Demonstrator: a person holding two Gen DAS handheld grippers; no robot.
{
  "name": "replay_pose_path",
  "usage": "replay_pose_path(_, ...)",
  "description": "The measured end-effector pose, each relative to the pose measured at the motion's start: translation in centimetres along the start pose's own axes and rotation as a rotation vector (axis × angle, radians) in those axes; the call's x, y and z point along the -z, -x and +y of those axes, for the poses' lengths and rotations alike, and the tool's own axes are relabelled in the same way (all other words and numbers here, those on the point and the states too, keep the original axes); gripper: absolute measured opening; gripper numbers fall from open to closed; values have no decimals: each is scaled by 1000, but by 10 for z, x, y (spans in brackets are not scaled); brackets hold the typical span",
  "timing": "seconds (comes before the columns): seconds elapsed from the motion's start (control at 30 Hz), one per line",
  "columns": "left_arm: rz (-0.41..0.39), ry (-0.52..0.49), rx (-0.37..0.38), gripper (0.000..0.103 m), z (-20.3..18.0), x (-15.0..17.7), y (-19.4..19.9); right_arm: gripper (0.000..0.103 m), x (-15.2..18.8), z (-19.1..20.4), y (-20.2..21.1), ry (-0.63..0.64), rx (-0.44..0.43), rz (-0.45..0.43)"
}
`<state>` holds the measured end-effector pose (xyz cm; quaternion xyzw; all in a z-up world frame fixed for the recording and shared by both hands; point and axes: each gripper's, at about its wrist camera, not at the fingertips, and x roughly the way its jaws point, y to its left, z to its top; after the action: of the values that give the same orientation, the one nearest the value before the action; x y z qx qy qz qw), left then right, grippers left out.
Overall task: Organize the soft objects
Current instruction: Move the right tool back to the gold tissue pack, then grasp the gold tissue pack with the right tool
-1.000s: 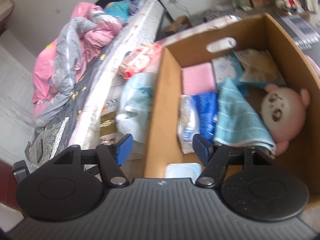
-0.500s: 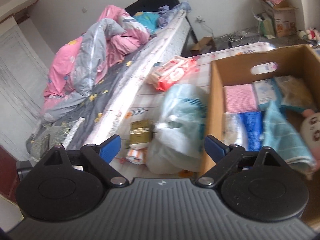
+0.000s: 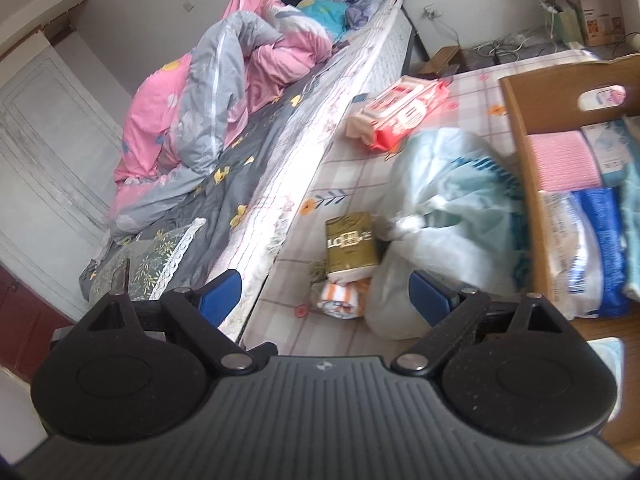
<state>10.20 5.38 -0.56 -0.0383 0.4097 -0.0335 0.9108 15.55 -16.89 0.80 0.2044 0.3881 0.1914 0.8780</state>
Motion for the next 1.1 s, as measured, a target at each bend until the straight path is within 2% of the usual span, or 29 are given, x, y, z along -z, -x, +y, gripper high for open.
replay_pose_path(0.43, 28, -1, 6, 90, 15, -13, -22, 91, -5, 10, -54, -30, -22, 74)
replay_pose_path(0.67, -15, 20, 64, 90, 22, -22, -31, 91, -2, 4, -83, -73, -18, 113)
replay_pose_path(0.83, -50, -15, 116, 90, 16, -31, -42, 90, -6, -3, -93, -97, -34, 73)
replay_pose_path(1.0, -85, -47, 195, 83, 3, -43, -53, 78, -21, -13, -101, -109, -34, 24)
replay_pose_path(1.1, -97, -71, 249, 72, -8, -50, -62, 64, -28, -23, -117, -140, -20, 33)
